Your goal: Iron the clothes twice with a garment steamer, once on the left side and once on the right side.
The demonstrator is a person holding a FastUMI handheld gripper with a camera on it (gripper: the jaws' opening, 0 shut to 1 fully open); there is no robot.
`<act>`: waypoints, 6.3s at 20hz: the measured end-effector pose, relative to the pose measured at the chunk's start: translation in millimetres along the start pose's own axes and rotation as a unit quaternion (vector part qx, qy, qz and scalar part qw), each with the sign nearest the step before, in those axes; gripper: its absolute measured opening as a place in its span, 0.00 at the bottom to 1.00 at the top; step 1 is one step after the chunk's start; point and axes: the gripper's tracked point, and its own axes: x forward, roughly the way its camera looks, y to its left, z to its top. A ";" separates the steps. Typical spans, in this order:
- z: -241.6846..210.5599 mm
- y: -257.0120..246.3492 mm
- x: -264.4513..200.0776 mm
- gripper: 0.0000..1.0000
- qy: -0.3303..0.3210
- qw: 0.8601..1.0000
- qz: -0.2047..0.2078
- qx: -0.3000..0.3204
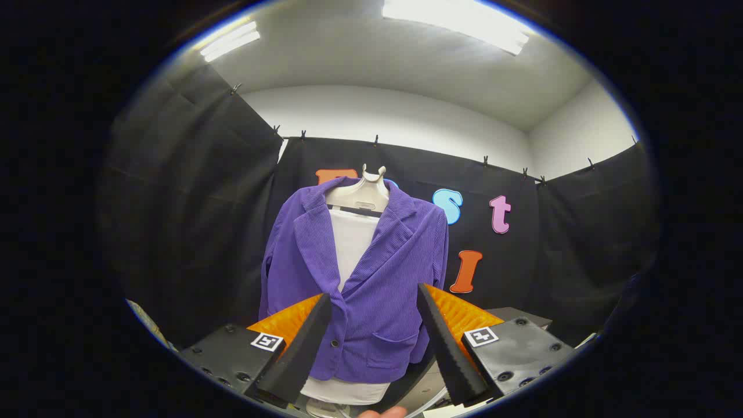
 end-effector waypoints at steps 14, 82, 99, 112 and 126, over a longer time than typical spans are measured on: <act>-2.6 -6.6 12.6 0.97 0.004 1.000 0.004 0.014; -338.9 -282.7 431.2 0.44 0.405 0.904 -0.132 0.018; -168.3 -286.7 283.5 0.43 0.177 0.956 -0.233 0.009; -43.3 -201.8 90.7 0.43 0.029 0.978 -0.206 0.003; -44.0 -80.7 48.3 0.43 0.002 0.993 -0.113 -0.029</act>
